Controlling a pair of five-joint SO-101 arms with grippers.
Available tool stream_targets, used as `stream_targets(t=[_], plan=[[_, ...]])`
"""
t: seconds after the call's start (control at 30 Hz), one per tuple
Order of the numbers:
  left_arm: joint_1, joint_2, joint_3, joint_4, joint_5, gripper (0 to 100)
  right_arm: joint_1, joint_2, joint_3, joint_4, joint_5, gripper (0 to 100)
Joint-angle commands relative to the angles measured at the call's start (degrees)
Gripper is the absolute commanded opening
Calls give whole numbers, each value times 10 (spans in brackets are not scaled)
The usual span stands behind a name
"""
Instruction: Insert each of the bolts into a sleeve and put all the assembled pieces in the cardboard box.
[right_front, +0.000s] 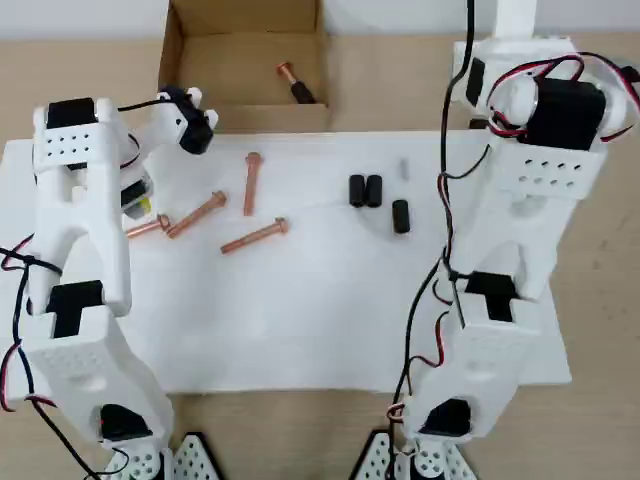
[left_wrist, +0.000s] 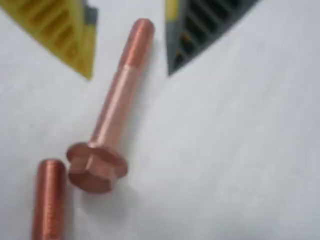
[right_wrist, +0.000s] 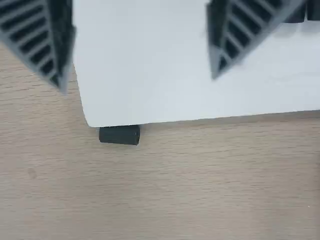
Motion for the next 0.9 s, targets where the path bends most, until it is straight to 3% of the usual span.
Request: stream_targets(t=[0.0,0.37,0.87], plan=[[4,-5,8,4,-19,103,-10,-27,0,8,2,224],[4,-4,49,4,-47,103,-13,-27,0,8,2,224],[4,-4,156,-110,-47,103,-13,-27,0,8,2,224]])
